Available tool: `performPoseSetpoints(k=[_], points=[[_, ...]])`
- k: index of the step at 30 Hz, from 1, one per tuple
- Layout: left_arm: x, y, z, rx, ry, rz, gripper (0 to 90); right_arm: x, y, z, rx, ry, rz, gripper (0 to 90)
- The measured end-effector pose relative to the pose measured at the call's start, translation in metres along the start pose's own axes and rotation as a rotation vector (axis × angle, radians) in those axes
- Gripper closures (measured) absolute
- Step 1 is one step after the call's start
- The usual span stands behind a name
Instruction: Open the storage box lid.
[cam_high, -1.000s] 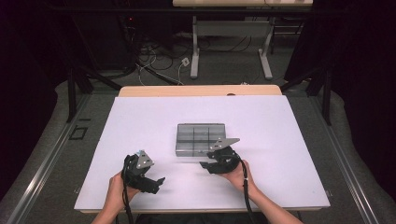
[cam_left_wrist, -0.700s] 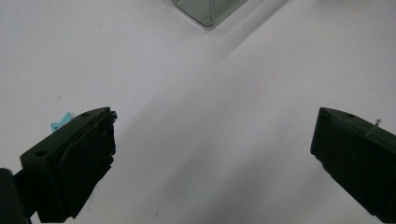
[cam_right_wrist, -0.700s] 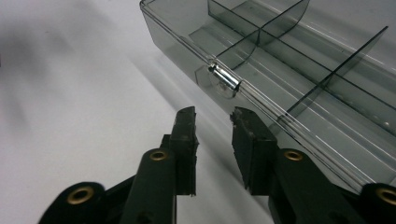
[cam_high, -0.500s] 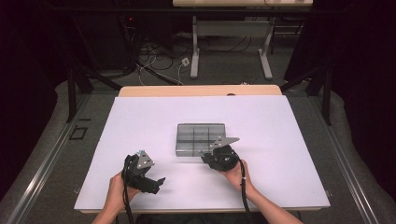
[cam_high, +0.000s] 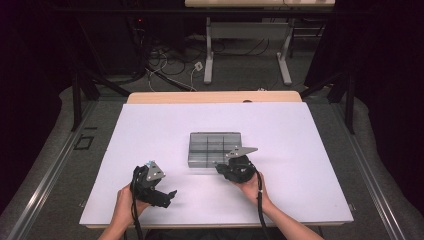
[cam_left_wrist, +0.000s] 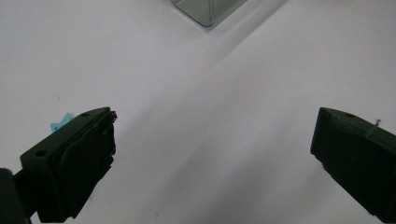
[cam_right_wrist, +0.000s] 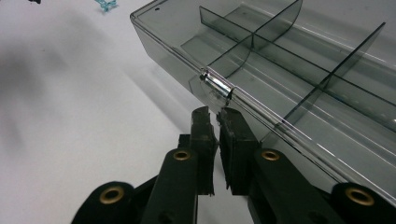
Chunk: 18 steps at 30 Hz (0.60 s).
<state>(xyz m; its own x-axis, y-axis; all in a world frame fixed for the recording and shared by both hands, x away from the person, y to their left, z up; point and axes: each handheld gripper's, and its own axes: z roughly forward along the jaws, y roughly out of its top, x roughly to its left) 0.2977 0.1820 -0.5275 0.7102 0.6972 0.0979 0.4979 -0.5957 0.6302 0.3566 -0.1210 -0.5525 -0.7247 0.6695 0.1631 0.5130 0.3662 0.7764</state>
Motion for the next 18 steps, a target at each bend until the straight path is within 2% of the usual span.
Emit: performPoseSetpoints(k=[1, 6, 12, 14, 18], points=[[0.0, 0.0, 0.0, 0.0, 0.0, 0.0, 0.0, -0.0001, 0.0002, -0.0009, 0.012, 0.002, 0.003, 84.4], [0.0001, 0.0, 0.0, 0.0, -0.001, 0.0, 0.0, -0.0003, -0.0005, -0.0008, -0.017, -0.001, 0.003, 84.6], [0.0003, 0.0003, -0.0003, -0.003, 0.0, 0.004, 0.0, -0.0003, -0.0007, -0.0021, -0.007, 0.001, 0.011, 84.6], [0.0003, 0.0004, -0.0006, -0.003, 0.002, 0.004, 0.0, -0.0005, -0.0014, -0.0011, -0.026, 0.001, 0.015, 84.6], [0.0002, 0.0005, -0.0002, -0.002, -0.002, 0.005, 0.0, -0.0007, -0.0014, -0.0006, -0.023, 0.002, 0.012, 85.4]])
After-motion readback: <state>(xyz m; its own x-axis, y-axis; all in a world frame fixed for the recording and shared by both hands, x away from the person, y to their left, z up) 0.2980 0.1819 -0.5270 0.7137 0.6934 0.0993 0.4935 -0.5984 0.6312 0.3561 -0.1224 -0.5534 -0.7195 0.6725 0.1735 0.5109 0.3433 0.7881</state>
